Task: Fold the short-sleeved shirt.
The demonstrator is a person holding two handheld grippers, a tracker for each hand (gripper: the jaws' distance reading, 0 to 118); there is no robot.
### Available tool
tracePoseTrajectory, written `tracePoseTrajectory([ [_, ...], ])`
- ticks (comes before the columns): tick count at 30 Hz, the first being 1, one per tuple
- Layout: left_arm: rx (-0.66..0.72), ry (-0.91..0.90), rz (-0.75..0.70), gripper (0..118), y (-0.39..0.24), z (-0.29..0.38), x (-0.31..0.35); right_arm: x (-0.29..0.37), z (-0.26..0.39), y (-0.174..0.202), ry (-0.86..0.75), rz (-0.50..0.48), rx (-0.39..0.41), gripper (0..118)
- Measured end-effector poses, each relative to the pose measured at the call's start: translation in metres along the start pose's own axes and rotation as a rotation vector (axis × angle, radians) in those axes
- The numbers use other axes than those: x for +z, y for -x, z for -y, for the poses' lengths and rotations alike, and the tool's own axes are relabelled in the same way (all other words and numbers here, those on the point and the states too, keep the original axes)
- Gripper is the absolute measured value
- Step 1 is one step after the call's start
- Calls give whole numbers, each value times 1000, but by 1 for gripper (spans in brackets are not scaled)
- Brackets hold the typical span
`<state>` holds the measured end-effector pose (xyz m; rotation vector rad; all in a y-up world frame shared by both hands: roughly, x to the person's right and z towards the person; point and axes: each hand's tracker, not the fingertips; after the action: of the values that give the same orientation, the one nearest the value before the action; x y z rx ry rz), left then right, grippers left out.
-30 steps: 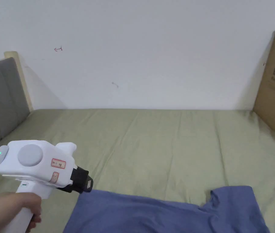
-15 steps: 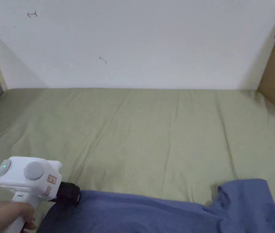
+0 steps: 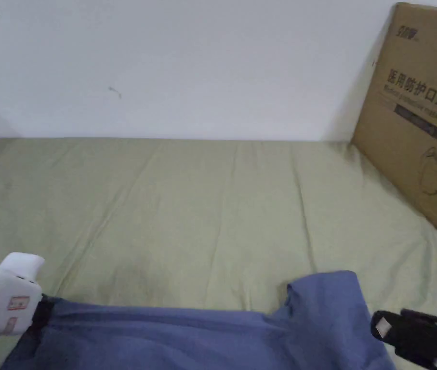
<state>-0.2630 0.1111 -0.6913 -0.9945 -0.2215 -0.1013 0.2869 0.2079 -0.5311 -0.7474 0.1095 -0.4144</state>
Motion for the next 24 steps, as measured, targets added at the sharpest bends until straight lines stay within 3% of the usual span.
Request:
tracePoseTrajectory([
  [1, 7, -16, 19, 0, 2, 0, 6, -16, -19, -9, 43, 13, -12, 5],
  [2, 6, -25, 18, 0, 3, 1, 12, -41, -42, -24, 105, 52, -25, 36],
  [3, 16, -33, 28, 0, 6, 2, 16, -67, -56, -34, 205, 65, -42, 85],
  [4, 23, -36, 42, 0, 6, 4, 21, -92, -66, -45, 320, 57, -65, 116],
  [5, 36, -35, 41, 0, 5, 7, 26, -109, -71, -56, 320, 45, -83, 118],
  [6, 50, -29, 39, 0, 7, 9, 28, -128, -76, -64, 318, 134, -127, 118],
  [8, 75, -35, 14, 0, 13, 12, 31, -162, -80, -74, 416, 272, -43, 118],
  [10, 134, -3, 48, 0, 16, 15, 32, -182, -68, -82, 461, 347, 18, 118],
  [14, 111, 16, 31, 0, 17, 20, 29, -201, -56, -86, 497, 314, -12, 117],
  [19, 42, 64, 10, 0, 6, 25, 23, -209, -59, -74, 487, 326, 17, 115],
  [23, 73, 72, 9, 0, 8, 27, 22, -208, -57, -64, 463, 416, 70, 81],
  [24, 88, 74, 13, 0, 9, 29, 23, -198, -59, -67, 467, 391, 85, 64],
])
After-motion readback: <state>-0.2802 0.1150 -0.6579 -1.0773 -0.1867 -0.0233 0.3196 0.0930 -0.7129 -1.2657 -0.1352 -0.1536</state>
